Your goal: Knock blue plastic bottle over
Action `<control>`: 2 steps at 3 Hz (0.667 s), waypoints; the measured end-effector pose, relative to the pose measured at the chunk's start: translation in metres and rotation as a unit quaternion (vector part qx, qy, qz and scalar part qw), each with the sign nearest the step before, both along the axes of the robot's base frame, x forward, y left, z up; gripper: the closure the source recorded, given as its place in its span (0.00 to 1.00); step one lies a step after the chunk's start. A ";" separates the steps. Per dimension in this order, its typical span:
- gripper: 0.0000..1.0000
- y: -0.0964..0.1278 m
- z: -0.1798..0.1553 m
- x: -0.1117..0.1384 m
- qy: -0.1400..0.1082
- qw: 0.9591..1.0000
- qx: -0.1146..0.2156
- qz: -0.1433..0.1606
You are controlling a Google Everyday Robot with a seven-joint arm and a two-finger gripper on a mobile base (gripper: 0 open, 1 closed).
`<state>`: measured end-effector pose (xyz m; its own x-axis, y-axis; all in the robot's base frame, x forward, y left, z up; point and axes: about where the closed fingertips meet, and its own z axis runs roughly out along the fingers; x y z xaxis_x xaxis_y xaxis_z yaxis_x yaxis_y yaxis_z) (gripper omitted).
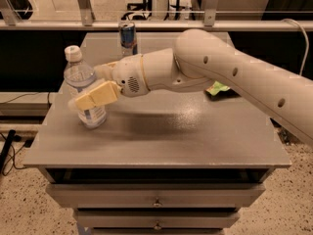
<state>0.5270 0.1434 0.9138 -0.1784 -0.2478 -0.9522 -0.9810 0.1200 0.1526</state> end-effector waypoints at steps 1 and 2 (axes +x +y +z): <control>0.41 0.007 0.008 0.005 0.000 1.000 0.012 -0.013; 0.64 0.004 0.015 0.012 0.002 1.000 0.015 -0.026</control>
Offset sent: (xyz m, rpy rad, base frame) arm 0.0252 -0.0076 0.0219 0.0358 0.0123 -0.1000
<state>0.5391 0.1474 0.9286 -0.1949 -0.2091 -0.9583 -0.9727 0.1666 0.1615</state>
